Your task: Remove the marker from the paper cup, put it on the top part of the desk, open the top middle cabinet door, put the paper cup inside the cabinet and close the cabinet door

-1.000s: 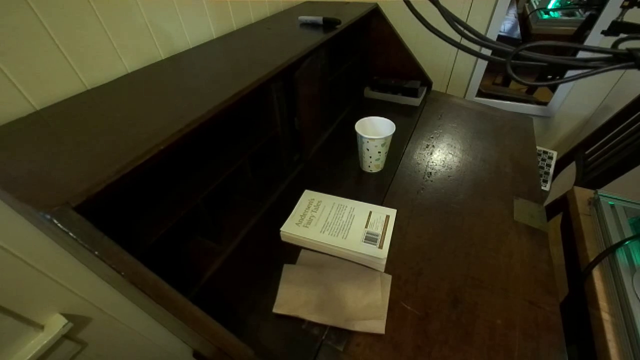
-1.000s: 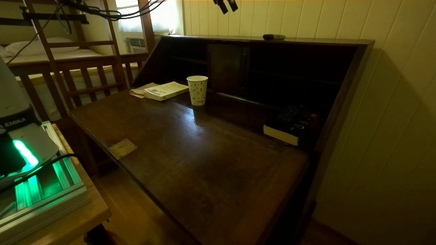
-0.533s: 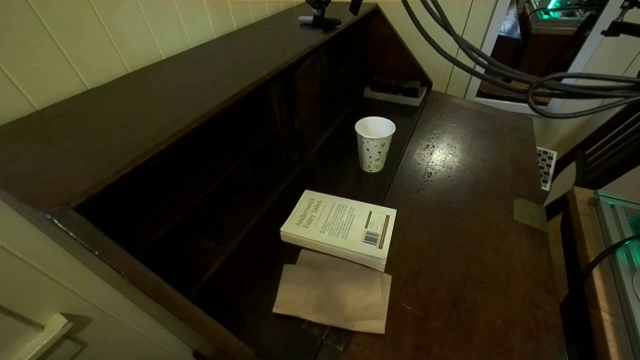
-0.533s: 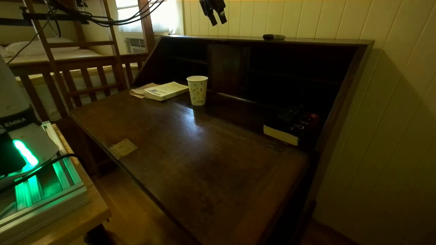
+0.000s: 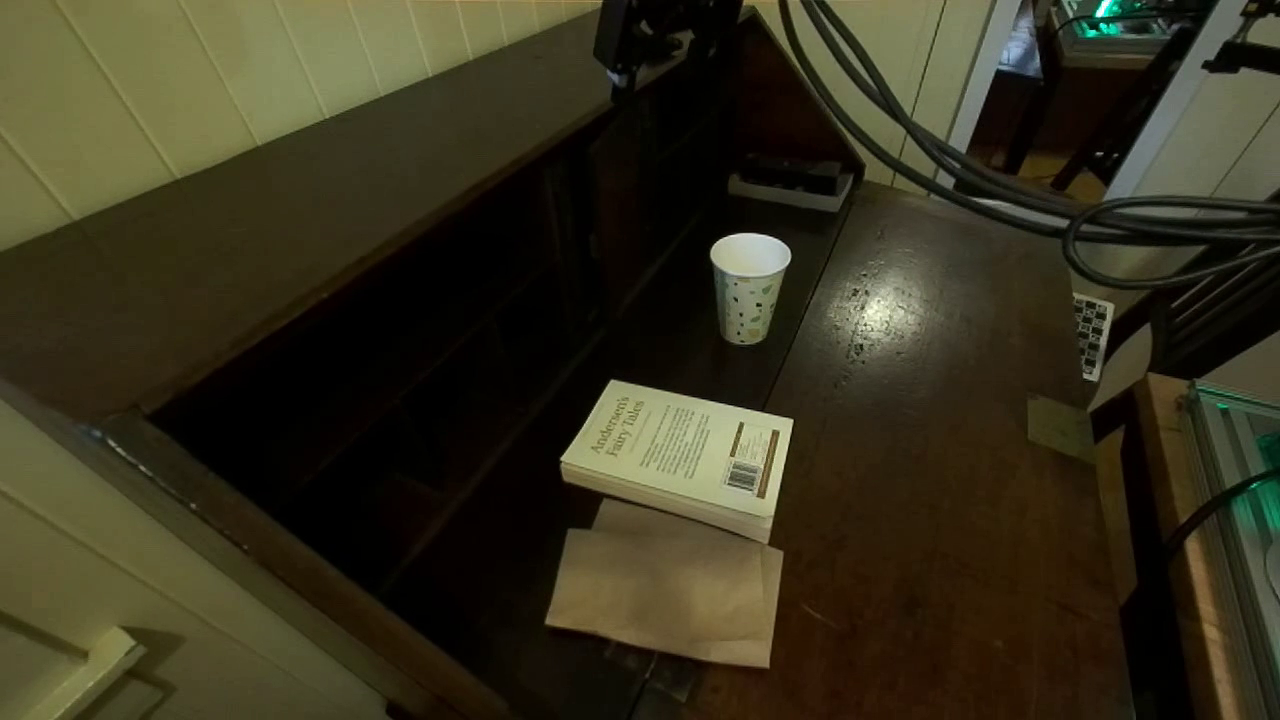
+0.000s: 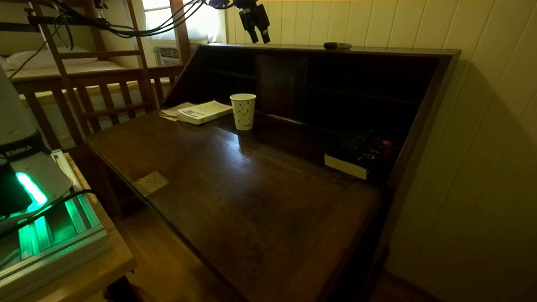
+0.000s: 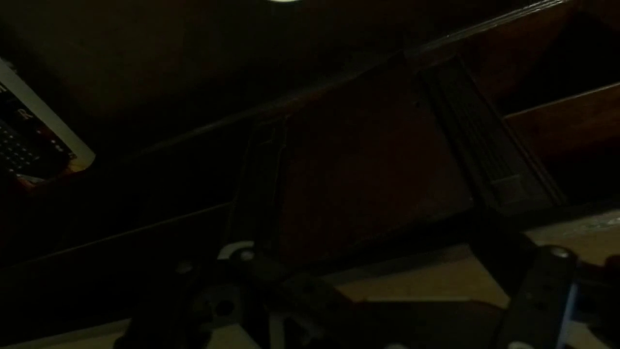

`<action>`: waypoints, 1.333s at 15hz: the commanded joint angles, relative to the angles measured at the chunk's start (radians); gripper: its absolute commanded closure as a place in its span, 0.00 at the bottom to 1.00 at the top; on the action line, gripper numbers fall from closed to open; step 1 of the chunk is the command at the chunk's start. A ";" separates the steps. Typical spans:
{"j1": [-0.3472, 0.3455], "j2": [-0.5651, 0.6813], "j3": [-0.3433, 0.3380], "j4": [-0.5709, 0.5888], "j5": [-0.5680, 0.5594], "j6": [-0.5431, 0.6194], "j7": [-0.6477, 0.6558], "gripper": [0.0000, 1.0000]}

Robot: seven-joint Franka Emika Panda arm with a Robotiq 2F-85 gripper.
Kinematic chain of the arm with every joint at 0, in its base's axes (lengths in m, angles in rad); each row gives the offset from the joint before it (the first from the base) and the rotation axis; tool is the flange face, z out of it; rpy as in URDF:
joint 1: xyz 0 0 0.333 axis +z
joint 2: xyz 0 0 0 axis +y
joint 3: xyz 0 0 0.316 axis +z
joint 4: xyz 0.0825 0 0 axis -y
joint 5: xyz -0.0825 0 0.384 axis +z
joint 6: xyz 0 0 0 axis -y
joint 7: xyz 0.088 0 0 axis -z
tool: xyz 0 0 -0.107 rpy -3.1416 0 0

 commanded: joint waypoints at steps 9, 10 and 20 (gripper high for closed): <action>0.034 0.088 -0.015 0.014 0.005 0.117 0.007 0.00; 0.037 0.093 -0.018 0.012 0.001 0.140 0.014 0.00; 0.067 0.122 -0.052 0.011 -0.026 0.210 0.039 0.00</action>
